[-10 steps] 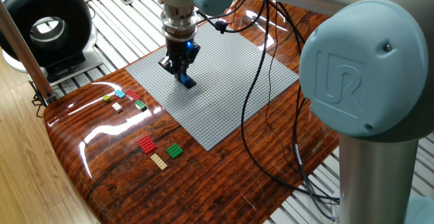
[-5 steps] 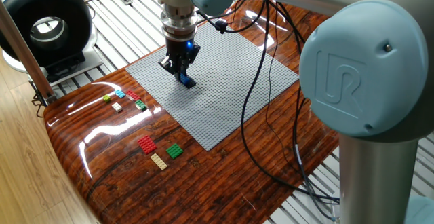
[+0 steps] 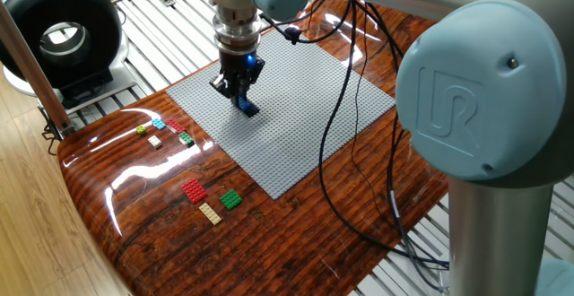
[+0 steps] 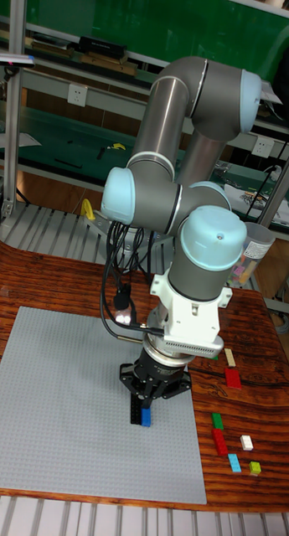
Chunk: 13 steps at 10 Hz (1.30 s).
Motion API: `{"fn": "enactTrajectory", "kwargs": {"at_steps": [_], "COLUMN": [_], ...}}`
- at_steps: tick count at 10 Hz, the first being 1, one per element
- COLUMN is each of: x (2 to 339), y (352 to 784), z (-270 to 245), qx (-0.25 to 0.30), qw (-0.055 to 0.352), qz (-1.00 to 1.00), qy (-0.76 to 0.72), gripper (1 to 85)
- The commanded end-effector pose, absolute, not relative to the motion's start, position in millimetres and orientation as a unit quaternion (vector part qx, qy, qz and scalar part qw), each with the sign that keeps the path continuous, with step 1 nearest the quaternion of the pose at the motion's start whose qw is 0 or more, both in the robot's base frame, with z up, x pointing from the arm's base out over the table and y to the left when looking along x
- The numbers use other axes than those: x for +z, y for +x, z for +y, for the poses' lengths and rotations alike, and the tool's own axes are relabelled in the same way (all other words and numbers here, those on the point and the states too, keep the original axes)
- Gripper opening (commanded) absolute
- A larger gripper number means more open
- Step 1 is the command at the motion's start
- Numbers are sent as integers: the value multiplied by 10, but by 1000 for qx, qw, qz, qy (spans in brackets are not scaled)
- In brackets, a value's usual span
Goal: Build with small Lego blocks
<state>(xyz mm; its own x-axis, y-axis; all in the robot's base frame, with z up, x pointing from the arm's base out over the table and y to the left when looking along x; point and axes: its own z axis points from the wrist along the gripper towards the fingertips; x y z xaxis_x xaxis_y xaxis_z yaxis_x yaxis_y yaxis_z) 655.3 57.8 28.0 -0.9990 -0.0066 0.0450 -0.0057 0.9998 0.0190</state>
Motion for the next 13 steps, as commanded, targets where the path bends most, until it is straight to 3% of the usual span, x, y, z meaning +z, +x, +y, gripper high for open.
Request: {"fn": "enactTrajectory", "kwargs": {"at_steps": [1,13], "x": [300,304], "y": [6560,6694], "z": [611,668], "qx": [-17,-13], "qw": [22,10], "qz": [-1000,-1000], "qy": [-6,23], "gripper": [10,10]}}
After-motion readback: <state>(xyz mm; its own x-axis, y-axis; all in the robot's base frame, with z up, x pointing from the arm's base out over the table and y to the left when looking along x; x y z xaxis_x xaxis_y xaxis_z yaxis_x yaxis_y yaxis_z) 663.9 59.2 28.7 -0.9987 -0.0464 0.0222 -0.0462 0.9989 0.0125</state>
